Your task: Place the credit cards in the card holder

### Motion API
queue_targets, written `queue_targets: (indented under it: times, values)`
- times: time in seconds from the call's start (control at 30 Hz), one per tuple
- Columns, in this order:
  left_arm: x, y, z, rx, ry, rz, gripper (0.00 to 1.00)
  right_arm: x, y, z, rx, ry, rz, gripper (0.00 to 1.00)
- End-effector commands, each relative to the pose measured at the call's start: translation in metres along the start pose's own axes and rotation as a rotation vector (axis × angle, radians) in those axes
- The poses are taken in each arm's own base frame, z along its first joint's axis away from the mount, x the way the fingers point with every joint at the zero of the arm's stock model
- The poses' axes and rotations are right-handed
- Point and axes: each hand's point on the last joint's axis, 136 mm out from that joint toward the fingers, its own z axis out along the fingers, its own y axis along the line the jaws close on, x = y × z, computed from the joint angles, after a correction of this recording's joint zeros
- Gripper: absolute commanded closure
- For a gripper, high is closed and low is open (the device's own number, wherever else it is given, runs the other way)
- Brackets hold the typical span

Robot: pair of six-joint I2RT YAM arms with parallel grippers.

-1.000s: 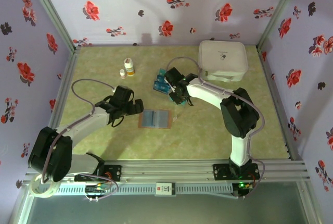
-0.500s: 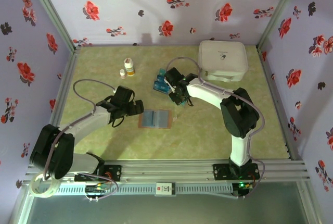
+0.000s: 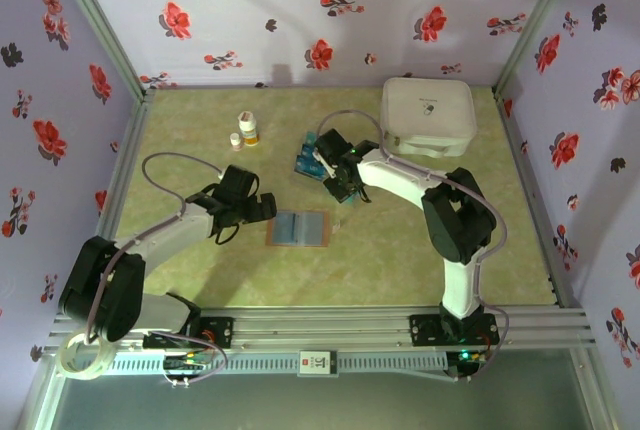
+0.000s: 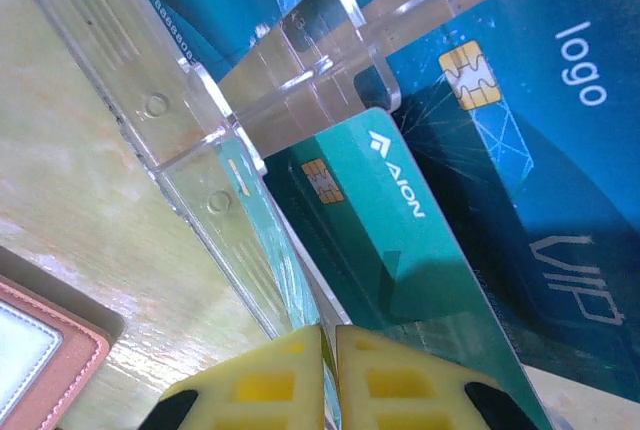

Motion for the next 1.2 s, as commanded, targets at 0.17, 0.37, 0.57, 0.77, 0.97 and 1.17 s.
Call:
queue_targets:
  times: [0.17,0.37,0.57,0.77,0.97,1.17]
  values:
    - [-0.002,0.000,0.003,0.001,0.013,0.000,0.00,-0.011,-0.007,-0.014,0.019,-0.027,-0.092,1.00]
    - [-0.002,0.000,0.003,-0.005,0.021,0.009,0.00,-0.022,-0.010,-0.043,0.017,-0.086,-0.091,1.00]
    - [-0.001,0.001,0.002,-0.012,0.035,0.022,0.00,-0.029,-0.002,-0.079,-0.025,-0.166,-0.056,1.00]
    - [0.003,0.001,0.001,-0.016,0.061,0.055,0.00,-0.038,0.019,-0.118,-0.197,-0.327,0.116,1.00]
    - [0.013,-0.004,0.000,-0.007,0.088,0.117,0.00,-0.034,0.046,-0.132,-0.460,-0.502,0.409,1.00]
    - [0.023,-0.010,0.000,-0.013,0.074,0.176,0.00,-0.024,0.069,-0.124,-0.634,-0.588,0.598,1.00]
